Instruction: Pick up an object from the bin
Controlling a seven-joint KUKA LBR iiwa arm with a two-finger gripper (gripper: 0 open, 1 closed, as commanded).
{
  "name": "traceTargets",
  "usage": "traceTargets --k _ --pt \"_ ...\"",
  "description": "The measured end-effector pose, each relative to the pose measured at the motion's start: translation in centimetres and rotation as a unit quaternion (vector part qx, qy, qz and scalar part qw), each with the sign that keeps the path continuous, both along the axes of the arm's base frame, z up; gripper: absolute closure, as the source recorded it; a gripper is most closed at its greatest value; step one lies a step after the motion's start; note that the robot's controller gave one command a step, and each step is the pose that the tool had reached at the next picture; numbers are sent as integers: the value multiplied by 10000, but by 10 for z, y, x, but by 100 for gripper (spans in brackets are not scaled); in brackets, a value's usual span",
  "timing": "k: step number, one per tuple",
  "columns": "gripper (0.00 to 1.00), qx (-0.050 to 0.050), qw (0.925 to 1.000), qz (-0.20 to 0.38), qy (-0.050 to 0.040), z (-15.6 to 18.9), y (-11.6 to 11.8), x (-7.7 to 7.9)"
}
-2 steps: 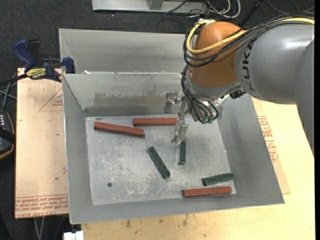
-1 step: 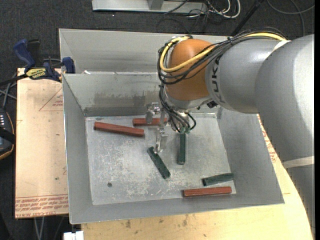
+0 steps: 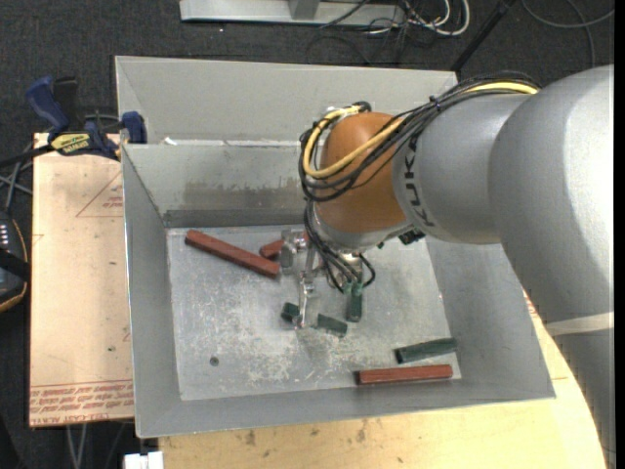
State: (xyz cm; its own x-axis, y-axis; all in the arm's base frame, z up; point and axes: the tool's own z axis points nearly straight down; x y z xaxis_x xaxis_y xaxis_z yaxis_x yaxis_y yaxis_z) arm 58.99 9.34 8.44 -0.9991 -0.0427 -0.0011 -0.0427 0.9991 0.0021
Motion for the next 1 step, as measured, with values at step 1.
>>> traceTargets --k 1 --pt "100 -4 9991 -419 -11 -11 -29 9"
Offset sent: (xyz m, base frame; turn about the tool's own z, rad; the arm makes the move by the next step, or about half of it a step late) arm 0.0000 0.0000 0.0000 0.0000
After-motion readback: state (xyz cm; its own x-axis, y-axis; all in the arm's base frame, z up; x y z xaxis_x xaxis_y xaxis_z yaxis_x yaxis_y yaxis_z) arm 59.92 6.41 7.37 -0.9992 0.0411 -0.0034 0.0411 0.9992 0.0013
